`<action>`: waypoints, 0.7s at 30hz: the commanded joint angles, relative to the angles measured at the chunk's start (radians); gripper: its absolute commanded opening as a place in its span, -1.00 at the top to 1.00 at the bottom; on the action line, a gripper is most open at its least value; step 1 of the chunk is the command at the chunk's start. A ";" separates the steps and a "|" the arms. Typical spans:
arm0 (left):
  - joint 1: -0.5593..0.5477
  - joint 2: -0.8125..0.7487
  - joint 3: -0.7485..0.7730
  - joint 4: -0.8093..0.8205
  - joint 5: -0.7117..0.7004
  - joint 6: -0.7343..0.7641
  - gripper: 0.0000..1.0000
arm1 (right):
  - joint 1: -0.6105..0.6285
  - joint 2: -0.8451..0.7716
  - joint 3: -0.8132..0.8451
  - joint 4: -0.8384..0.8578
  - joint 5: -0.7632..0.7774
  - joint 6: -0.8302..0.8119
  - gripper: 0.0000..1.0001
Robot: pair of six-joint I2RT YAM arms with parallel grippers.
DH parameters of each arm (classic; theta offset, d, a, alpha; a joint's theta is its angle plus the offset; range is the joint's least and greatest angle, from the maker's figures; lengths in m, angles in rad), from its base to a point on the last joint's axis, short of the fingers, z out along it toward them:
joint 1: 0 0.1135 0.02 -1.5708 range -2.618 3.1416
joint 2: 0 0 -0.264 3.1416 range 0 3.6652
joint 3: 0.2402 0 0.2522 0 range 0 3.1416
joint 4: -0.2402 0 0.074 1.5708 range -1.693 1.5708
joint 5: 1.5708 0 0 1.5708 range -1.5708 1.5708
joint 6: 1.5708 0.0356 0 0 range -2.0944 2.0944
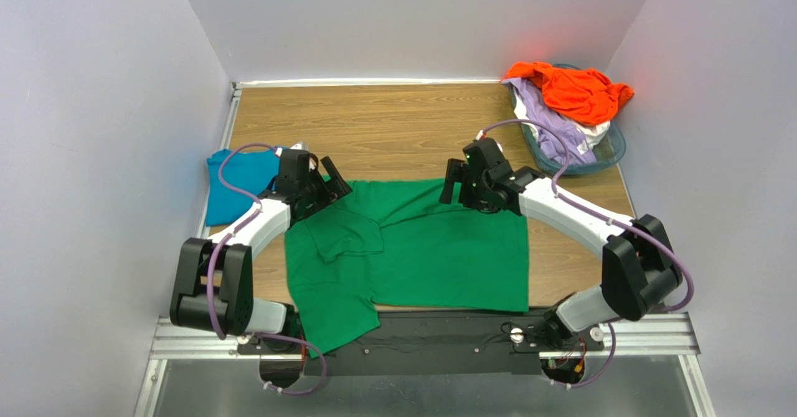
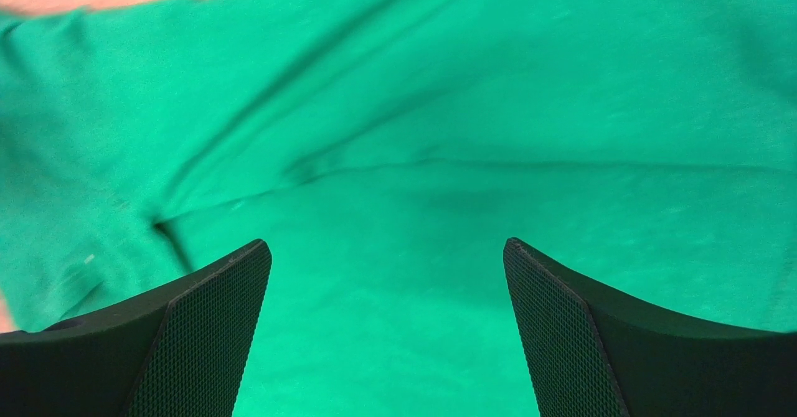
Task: Fold and stack the t-shirts
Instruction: Fold the tshirt
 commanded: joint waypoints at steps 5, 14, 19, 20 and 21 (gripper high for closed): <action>0.006 0.066 0.015 0.026 0.014 0.009 -0.97 | -0.102 0.157 0.048 -0.015 0.016 -0.071 -1.00; 0.006 0.112 0.031 0.039 0.012 0.010 -0.97 | -0.186 0.269 0.075 -0.012 0.042 -0.103 -1.00; 0.006 0.174 0.065 0.053 0.011 0.012 -0.97 | -0.245 0.312 0.074 -0.003 0.035 -0.119 -1.00; 0.006 0.185 0.077 0.058 0.014 0.012 -0.97 | -0.252 0.319 0.075 -0.003 0.033 -0.123 -1.00; 0.006 0.196 0.087 0.062 0.015 0.010 -0.97 | -0.260 0.326 0.078 -0.001 0.033 -0.128 -1.00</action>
